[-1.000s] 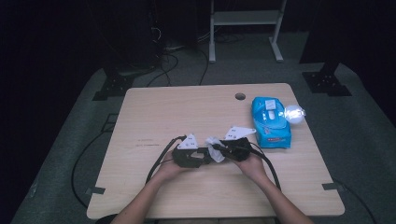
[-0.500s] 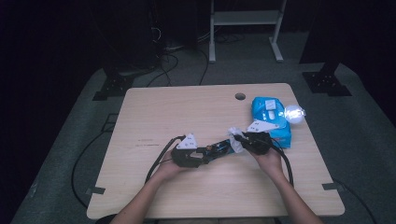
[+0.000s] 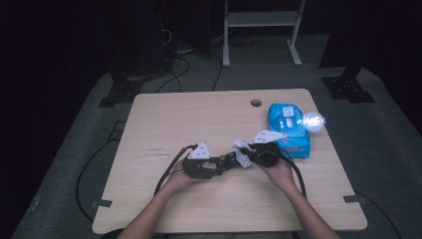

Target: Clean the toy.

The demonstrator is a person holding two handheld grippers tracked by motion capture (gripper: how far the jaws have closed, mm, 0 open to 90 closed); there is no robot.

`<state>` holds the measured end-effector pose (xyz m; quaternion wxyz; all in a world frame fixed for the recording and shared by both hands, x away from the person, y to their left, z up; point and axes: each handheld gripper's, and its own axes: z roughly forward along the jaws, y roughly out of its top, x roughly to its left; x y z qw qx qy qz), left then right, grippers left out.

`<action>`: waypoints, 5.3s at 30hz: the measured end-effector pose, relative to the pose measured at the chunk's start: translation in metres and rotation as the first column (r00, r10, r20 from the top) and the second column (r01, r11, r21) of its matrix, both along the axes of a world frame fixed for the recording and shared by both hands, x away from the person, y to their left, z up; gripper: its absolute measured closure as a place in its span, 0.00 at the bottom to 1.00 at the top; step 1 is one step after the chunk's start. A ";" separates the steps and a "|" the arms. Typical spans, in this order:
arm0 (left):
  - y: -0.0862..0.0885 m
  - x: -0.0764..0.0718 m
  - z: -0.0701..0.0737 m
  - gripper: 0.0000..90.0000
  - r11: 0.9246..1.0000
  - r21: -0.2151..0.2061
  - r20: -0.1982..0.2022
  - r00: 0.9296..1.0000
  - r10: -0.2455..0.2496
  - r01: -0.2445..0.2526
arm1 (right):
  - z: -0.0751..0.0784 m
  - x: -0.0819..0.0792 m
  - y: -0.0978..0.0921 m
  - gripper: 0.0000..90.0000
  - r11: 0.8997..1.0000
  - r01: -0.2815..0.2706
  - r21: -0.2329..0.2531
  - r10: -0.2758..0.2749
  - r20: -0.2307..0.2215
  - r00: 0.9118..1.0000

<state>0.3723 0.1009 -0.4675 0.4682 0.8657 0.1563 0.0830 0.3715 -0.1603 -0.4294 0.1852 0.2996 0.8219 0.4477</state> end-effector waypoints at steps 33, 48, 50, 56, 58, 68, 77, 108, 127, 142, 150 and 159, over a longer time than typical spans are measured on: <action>0.001 0.008 0.003 0.65 1.000 0.004 0.001 1.000 -0.009 0.009 | 0.005 -0.002 0.030 0.91 0.995 -0.100 0.015 0.100 -0.001 0.995; 0.011 0.013 0.004 0.65 1.000 -0.011 0.014 1.000 0.004 -0.004 | 0.004 0.016 -0.010 0.91 1.000 0.023 -0.017 -0.023 -0.017 1.000; 0.011 0.014 0.004 0.64 1.000 -0.012 0.015 1.000 0.009 -0.009 | 0.004 0.014 -0.010 0.92 0.999 0.020 -0.025 -0.021 -0.012 1.000; 0.014 0.017 0.003 0.62 0.998 -0.035 -0.025 0.999 0.043 -0.044 | 0.003 0.010 -0.008 0.92 1.000 0.011 -0.024 -0.011 -0.003 1.000; 0.014 0.017 0.004 0.60 0.998 -0.045 -0.037 0.998 0.048 -0.049 | 0.002 0.007 -0.008 0.92 1.000 0.007 -0.028 -0.007 0.003 1.000; 0.015 0.019 0.004 0.52 0.994 -0.092 -0.131 0.990 0.046 -0.058 | 0.002 -0.002 -0.010 0.92 0.999 -0.009 -0.034 0.009 0.005 1.000; 0.012 0.015 0.006 0.45 0.994 -0.104 -0.119 0.993 0.020 -0.033 | -0.002 -0.017 -0.015 0.91 1.000 -0.018 -0.017 0.018 0.000 1.000; -0.003 0.008 -0.005 0.22 0.997 0.059 0.014 0.999 0.043 -0.044 | -0.029 -0.007 -0.011 0.90 0.998 -0.019 -0.067 0.014 -0.063 0.998; -0.001 0.007 -0.002 0.22 0.996 0.072 0.022 0.999 0.047 -0.048 | -0.025 -0.005 0.008 0.90 0.995 -0.058 -0.080 0.056 -0.026 0.998; -0.010 0.006 -0.008 0.23 0.995 0.095 0.035 0.999 0.010 -0.014 | -0.025 -0.002 0.005 0.81 0.998 -0.041 -0.045 0.040 -0.031 0.999; -0.009 0.006 -0.007 0.22 0.995 0.095 0.038 0.999 0.018 -0.022 | -0.012 -0.010 -0.005 0.57 0.998 -0.041 -0.044 0.041 -0.006 0.999; -0.010 0.005 -0.007 0.21 0.994 0.103 0.037 0.999 0.020 -0.023 | -0.018 -0.017 -0.003 0.58 0.992 -0.087 -0.095 0.087 0.001 0.996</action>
